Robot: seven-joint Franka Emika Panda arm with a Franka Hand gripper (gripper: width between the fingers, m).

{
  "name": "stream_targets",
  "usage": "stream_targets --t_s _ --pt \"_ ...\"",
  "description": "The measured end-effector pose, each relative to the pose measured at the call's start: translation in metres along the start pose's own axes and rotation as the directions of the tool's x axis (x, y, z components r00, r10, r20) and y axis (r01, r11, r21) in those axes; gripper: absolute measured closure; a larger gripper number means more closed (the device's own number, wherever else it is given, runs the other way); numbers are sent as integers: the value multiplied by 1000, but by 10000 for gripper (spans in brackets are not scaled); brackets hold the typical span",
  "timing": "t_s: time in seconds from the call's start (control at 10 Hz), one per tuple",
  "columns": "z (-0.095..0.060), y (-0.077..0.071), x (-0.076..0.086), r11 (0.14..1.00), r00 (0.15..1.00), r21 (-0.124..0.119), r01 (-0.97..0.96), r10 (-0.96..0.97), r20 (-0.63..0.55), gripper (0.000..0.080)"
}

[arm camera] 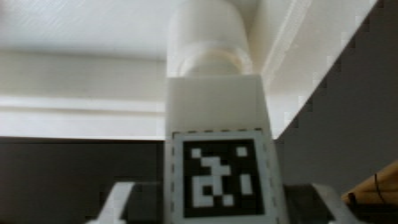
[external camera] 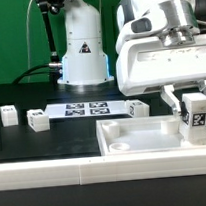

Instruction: Assemble one leg

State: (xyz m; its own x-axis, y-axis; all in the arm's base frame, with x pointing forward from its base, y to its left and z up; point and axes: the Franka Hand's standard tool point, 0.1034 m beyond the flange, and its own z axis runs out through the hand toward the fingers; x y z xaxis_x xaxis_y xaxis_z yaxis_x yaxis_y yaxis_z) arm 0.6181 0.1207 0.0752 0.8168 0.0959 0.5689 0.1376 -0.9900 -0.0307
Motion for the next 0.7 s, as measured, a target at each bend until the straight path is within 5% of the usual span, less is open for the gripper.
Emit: stream_targets --t_s 0.2,0.3,0.7 --pt "1 0 -1 1000 1000 0 0 0 4 509" --pt "1 0 -1 1000 1000 0 0 0 5 266" --pt "1 0 -2 1000 1000 1 0 0 6 157"
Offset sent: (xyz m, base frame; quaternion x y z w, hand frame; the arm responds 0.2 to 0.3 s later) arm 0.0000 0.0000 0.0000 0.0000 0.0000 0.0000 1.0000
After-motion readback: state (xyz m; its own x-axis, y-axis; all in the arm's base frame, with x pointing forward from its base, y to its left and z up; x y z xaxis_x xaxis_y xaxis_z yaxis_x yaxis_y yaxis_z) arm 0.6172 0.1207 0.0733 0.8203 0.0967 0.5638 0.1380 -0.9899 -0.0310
